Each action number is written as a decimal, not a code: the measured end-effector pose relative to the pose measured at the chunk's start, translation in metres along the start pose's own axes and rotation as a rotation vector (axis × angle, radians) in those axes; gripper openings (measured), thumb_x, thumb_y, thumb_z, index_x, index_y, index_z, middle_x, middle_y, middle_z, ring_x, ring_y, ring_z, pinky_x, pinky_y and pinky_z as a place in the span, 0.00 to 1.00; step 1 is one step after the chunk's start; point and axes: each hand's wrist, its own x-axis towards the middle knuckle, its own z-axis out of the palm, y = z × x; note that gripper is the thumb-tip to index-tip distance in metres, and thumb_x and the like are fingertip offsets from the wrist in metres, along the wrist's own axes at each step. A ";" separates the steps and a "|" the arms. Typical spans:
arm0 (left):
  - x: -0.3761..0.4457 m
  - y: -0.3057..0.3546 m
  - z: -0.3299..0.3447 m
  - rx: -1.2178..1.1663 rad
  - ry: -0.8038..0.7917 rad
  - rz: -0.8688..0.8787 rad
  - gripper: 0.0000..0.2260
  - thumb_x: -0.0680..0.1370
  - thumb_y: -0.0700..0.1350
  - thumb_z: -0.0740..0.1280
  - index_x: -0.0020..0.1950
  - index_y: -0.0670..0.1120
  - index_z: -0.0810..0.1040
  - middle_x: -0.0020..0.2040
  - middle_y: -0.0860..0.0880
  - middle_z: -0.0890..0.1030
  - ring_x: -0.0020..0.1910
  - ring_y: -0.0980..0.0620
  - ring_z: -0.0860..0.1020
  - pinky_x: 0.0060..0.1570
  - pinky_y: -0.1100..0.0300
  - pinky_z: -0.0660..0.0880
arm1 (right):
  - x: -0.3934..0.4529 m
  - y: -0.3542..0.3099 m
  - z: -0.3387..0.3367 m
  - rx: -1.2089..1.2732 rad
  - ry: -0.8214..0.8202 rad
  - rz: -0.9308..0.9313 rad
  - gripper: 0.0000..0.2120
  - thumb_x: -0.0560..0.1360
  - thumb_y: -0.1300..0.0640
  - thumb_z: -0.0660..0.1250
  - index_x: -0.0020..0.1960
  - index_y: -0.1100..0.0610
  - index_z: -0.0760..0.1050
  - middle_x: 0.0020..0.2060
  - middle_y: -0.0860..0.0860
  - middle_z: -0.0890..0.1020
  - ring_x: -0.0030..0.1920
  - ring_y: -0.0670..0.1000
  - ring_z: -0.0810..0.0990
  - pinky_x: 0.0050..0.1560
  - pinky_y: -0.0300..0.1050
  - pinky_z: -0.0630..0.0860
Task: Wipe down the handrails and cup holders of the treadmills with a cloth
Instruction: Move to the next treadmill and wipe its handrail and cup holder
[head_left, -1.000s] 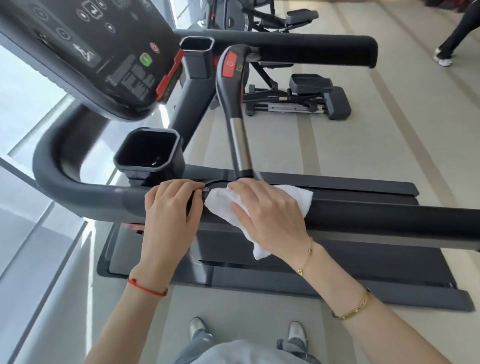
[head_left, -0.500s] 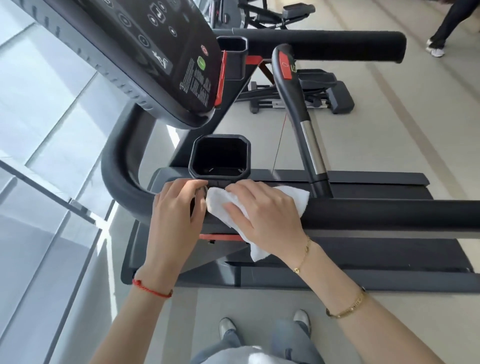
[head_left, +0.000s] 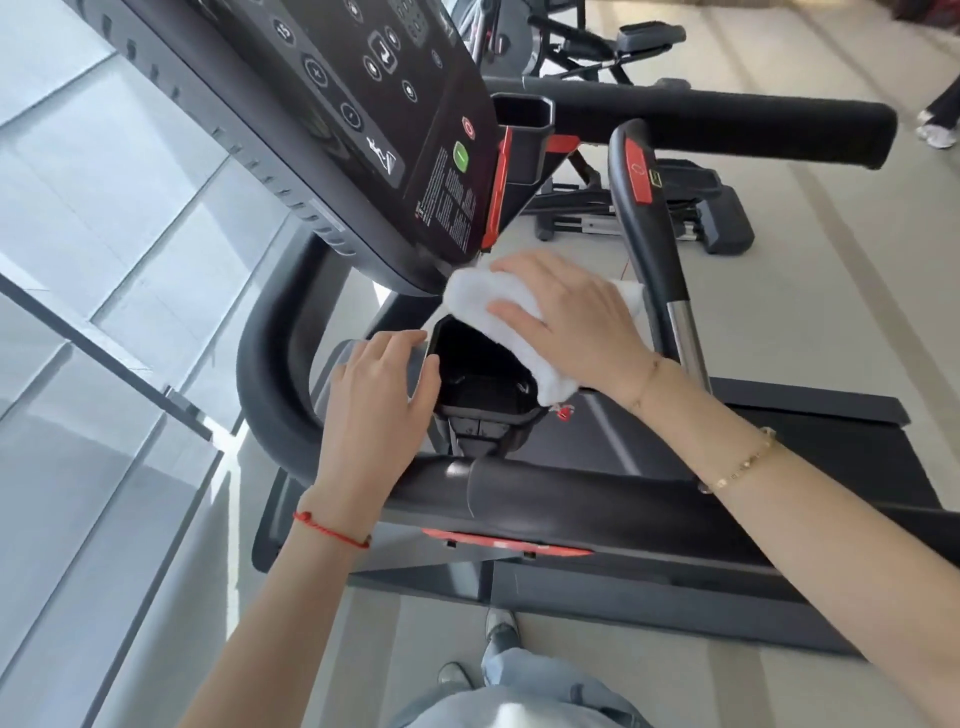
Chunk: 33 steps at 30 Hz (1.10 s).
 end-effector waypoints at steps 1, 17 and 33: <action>0.004 0.000 0.002 0.014 -0.005 -0.007 0.14 0.81 0.47 0.62 0.63 0.43 0.78 0.60 0.48 0.81 0.58 0.45 0.77 0.59 0.45 0.73 | 0.012 0.001 0.009 0.003 -0.127 -0.032 0.19 0.81 0.44 0.58 0.67 0.52 0.71 0.62 0.48 0.76 0.59 0.52 0.76 0.55 0.47 0.73; 0.019 -0.013 0.008 -0.014 -0.135 -0.030 0.16 0.81 0.49 0.63 0.67 0.46 0.75 0.62 0.49 0.79 0.60 0.49 0.77 0.57 0.52 0.75 | 0.050 0.004 0.047 0.092 -0.406 -0.094 0.15 0.81 0.51 0.57 0.67 0.49 0.70 0.61 0.48 0.77 0.55 0.55 0.78 0.49 0.49 0.70; 0.020 -0.023 0.009 -0.043 -0.173 0.045 0.18 0.81 0.50 0.62 0.70 0.46 0.72 0.60 0.49 0.80 0.58 0.50 0.77 0.53 0.55 0.75 | 0.028 0.004 0.034 0.195 -0.336 0.247 0.14 0.81 0.47 0.58 0.64 0.46 0.73 0.56 0.48 0.81 0.55 0.55 0.77 0.50 0.49 0.71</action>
